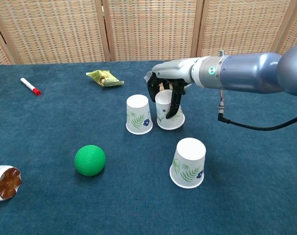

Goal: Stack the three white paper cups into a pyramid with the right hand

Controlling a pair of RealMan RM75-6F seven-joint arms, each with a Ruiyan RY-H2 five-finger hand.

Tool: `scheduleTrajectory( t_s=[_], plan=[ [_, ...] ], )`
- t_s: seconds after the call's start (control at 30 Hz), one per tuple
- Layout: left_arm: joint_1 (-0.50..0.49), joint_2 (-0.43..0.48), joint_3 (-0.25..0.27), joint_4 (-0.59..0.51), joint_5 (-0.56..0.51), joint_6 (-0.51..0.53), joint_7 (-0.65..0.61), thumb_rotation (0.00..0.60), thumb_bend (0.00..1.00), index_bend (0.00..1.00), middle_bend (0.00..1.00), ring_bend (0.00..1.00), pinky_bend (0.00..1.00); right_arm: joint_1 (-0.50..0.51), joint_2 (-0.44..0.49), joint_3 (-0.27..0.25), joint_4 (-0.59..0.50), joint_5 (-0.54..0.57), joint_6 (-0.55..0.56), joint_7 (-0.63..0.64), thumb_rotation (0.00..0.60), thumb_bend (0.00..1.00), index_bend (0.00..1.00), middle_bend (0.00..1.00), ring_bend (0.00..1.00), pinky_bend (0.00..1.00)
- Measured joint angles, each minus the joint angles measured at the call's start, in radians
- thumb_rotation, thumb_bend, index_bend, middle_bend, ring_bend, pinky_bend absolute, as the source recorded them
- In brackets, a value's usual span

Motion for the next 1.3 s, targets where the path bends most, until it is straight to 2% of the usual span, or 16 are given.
scheduleTrajectory(
  t_s=[0.1,0.17,0.2,0.23,0.3,0.33,0.4,0.57,0.67,0.83,0.97,1.13,1.3],
  plan=[
    [-0.001,0.002,0.001,-0.001,0.001,0.0,-0.002,0.6,0.0,0.0,0.0,0.0,0.0,0.003,-0.004,-0.012,0.007,0.023,-0.001,-0.008,0.6,0.25,0.45,0.49,0.52,0.69],
    [-0.001,0.002,0.001,-0.001,0.002,0.001,-0.003,0.6,0.0,0.0,0.0,0.0,0.0,0.004,-0.005,-0.017,0.009,0.03,0.001,-0.01,0.6,0.21,0.39,0.44,0.47,0.65],
    [-0.001,0.002,0.002,-0.001,0.002,0.001,-0.003,0.6,0.0,0.0,0.0,0.0,0.0,0.004,-0.005,-0.019,0.008,0.033,0.002,-0.011,0.6,0.14,0.32,0.35,0.39,0.54],
    [-0.001,0.002,0.002,-0.001,0.002,0.001,-0.004,0.6,0.0,0.0,0.0,0.0,0.0,0.004,-0.004,-0.021,0.007,0.034,0.002,-0.011,0.6,0.07,0.24,0.23,0.26,0.4],
    [-0.001,0.002,0.002,0.0,0.001,0.002,-0.005,0.6,0.0,0.0,0.0,0.0,0.0,0.006,0.001,-0.026,0.003,0.04,-0.007,-0.012,0.6,0.0,0.11,0.06,0.07,0.17],
    [-0.001,0.002,0.002,0.0,0.002,0.002,-0.005,0.6,0.0,0.0,0.0,0.0,0.0,0.007,0.004,-0.028,0.001,0.045,-0.013,-0.014,0.6,0.0,0.05,0.01,0.02,0.11],
    [-0.001,0.002,0.003,-0.001,0.003,0.002,-0.006,0.6,0.0,0.0,0.0,0.0,0.0,0.012,0.011,-0.035,-0.005,0.062,-0.02,-0.024,0.6,0.0,0.01,0.0,0.0,0.05],
    [-0.003,0.003,0.003,0.0,0.001,0.001,-0.009,0.6,0.0,0.0,0.0,0.0,0.0,0.016,0.042,-0.037,-0.057,0.091,-0.011,-0.033,0.6,0.0,0.0,0.0,0.0,0.03],
    [-0.004,0.004,0.003,0.0,0.002,0.0,-0.012,0.6,0.0,0.0,0.0,0.0,0.0,0.014,0.084,-0.033,-0.124,0.097,0.011,-0.039,0.6,0.0,0.0,0.0,0.0,0.02],
    [-0.004,0.007,0.007,-0.002,0.011,-0.001,-0.019,0.6,0.0,0.0,0.0,0.0,0.0,-0.003,0.204,-0.025,-0.31,0.091,0.058,-0.046,0.6,0.0,0.03,0.0,0.0,0.02],
    [-0.002,0.008,0.012,-0.005,0.023,0.003,-0.019,0.6,0.0,0.0,0.0,0.0,0.0,-0.032,0.334,-0.03,-0.485,0.064,0.068,-0.034,0.6,0.0,0.06,0.03,0.0,0.06],
    [-0.006,0.004,0.016,-0.003,0.023,-0.004,-0.012,0.6,0.0,0.0,0.0,0.0,0.0,-0.075,0.503,-0.085,-0.674,-0.063,0.013,-0.008,0.6,0.0,0.08,0.06,0.0,0.06],
    [-0.008,0.001,0.015,-0.001,0.021,-0.004,-0.01,0.6,0.0,0.0,0.0,0.0,0.0,-0.104,0.541,-0.15,-0.735,-0.182,-0.045,0.022,0.6,0.0,0.09,0.07,0.0,0.06]
  ],
)
